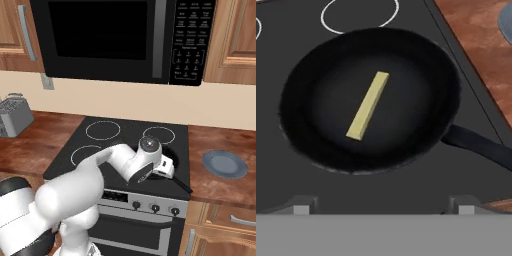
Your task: Pick up the butter stick and place it in the pan. Then turn on the burner for the pan.
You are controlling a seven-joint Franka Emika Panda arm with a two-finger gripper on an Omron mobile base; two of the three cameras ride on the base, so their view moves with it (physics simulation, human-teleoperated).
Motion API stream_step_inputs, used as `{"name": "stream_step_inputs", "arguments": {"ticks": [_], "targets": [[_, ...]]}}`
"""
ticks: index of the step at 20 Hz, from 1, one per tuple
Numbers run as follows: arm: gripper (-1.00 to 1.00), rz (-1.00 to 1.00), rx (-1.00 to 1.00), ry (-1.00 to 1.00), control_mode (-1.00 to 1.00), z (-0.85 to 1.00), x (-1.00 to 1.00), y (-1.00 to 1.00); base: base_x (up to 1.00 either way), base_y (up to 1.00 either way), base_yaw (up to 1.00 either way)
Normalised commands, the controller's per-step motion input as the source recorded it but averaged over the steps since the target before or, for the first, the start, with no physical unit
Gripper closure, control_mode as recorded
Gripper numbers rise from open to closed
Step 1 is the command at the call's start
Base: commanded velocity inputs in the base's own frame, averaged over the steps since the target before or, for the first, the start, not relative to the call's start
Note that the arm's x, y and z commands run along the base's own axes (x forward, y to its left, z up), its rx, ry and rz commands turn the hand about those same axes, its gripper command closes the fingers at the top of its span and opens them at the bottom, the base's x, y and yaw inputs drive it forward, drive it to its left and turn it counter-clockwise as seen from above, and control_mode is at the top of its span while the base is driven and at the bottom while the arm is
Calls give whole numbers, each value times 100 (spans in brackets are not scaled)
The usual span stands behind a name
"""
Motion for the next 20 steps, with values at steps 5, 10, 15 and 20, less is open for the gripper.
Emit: {"name": "stream_step_inputs", "arguments": {"ticks": [5, 10, 15, 20], "targets": [[-100, 11, 0, -20, -100, 0, -15, -34, 0, 0, 0], [-100, 10, 0, -25, -100, -4, -27, -27, 0, 0, 0], [-100, 10, 0, -26, -100, -17, -35, -32, 0, 0, 0], [-100, 4, 0, -26, -100, -11, -20, -17, 0, 0, 0]]}}
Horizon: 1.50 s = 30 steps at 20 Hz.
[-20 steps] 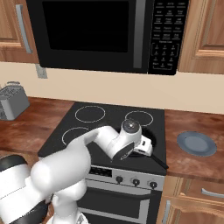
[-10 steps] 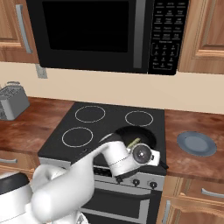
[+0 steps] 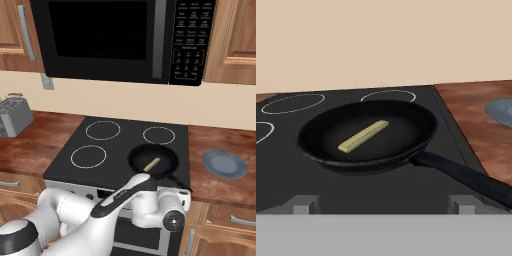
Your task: Pick up the butter stick and place it in the pan. Then turn on the burner for the pan.
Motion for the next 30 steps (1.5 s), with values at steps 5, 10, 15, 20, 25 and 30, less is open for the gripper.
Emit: {"name": "stream_step_inputs", "arguments": {"ticks": [5, 10, 15, 20, 25, 30], "targets": [[-100, 0, 0, -22, -100, -19, -13, -5, 0, 0, 0], [-100, 0, 1, -15, -100, -25, -20, -2, 0, 0, 0], [-100, 0, 1, -17, -100, -34, -14, -1, 0, 0, 0], [-100, 0, 1, -18, -100, -27, -2, -4, 0, 0, 0], [-100, 0, 1, -14, -100, -28, 0, -14, 0, 0, 0], [-100, 0, 1, -5, -100, -22, 0, -22, 0, 0, 0]]}}
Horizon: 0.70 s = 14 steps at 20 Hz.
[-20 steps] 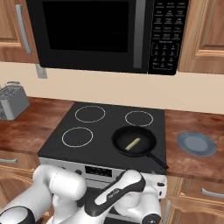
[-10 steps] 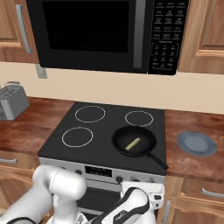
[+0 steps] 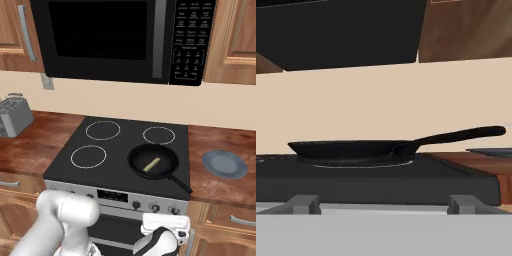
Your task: Pick up the butter stick and place it in the pan. Then turn on the burner for the pan.
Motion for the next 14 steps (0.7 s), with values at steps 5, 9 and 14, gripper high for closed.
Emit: {"name": "stream_step_inputs", "arguments": {"ticks": [5, 9, 14], "targets": [[-100, 0, 1, 0, -100, -16, 0, -20, 0, 0, 0], [-100, 0, 0, 0, -100, -24, 6, -5, 0, 0, 0], [-100, 0, 0, 0, -100, -29, 14, 0, 0, 0, 0]]}}
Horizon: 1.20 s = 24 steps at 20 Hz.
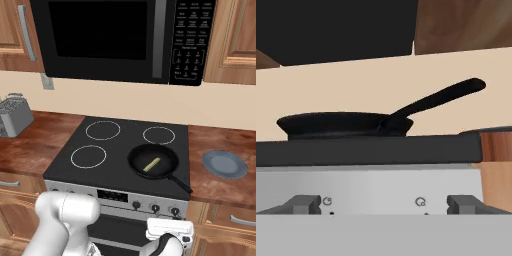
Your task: Pick up the butter stick and place it in the pan. Then turn on the burner for the pan.
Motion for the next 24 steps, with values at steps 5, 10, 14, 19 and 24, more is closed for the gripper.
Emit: {"name": "stream_step_inputs", "arguments": {"ticks": [5, 10, 14, 19, 24], "targets": [[-100, -2, 2, 0, -100, -7, 18, 0, 0, 0, 0], [-100, -8, 2, 0, -100, 0, 17, -1, 0, 0, 0], [-100, -9, 2, 0, -100, -2, 18, 0, 0, 0, 0], [-100, -2, 0, 0, -100, -2, 5, -10, 0, 0, 0], [-100, 0, 0, 0, -100, -4, 0, -22, 0, 0, 0]]}}
